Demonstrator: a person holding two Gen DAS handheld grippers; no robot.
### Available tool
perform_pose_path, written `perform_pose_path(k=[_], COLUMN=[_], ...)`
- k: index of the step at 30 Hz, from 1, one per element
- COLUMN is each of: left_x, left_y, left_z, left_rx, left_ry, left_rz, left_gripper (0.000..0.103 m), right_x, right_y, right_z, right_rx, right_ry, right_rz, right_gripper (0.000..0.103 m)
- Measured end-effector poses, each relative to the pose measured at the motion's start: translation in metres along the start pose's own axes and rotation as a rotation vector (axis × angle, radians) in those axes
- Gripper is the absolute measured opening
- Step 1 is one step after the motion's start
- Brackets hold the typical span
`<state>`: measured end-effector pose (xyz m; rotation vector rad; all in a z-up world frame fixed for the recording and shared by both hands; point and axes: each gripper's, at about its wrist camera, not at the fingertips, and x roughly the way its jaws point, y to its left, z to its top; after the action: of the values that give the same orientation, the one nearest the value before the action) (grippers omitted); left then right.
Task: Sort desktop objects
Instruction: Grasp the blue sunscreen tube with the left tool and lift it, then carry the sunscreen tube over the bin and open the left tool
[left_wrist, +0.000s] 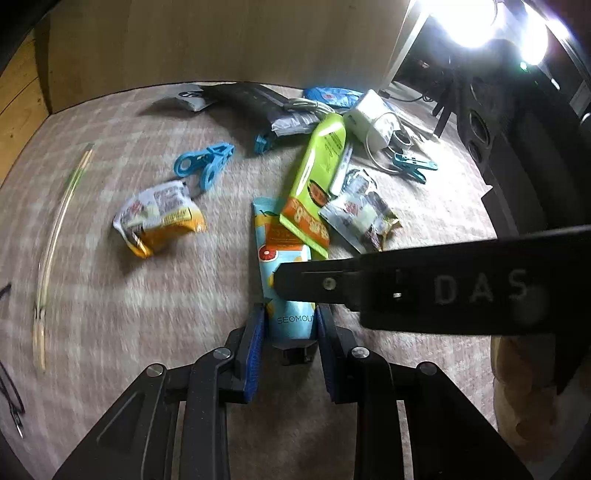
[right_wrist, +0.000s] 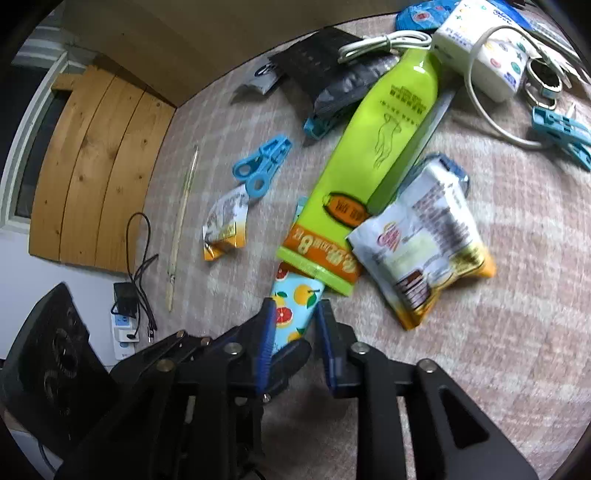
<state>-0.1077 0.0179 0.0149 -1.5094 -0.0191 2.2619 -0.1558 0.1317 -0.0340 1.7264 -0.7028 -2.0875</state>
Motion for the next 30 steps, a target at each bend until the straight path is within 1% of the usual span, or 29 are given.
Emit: perform_pose_path(k=[3,6,11,20,25,30], left_x=[-0.002,-0.008,-0.018,-0.051,-0.061,-0.066], left_y=[0.001,0.0,-0.014,-0.057,-0.085,-0.12], left_z=[-0.006,-0.011,-0.014,-0.019,-0.022,-0.023], left_rx=[-0.028,-0.052,-0.043,0.008,0.045,0.085], left_ry=[0.0,-0.004,-0.025,-0.078,-0.094,-0.107], left_rz=[-0.004,-0.015,-0.003,0.02,0.014,-0.008], left_gripper=[0.026,0.026,0.026,0.026,0.026,0.026], right_x=[-0.001,-0.004,-0.02,-0.07,-0.101,-0.133], right_y=[0.006,0.005,0.008,0.007,-0.003,-0.02], right_z=[-0.008,-0.016,-0.025,-0.047,-0.061,-0.075], right_rx=[-0.031,-0.035,-0.052,-0.076,-0.074,-0.063], right_ry=[-0.011,-0.014,-0.033,-0.101,-0.143,-0.182], right_rz=[-0.026,-0.016,-0.004,0.016,0.012,-0.005], right_gripper=[0.027,0.026,0.026,0.026,0.026,0.026])
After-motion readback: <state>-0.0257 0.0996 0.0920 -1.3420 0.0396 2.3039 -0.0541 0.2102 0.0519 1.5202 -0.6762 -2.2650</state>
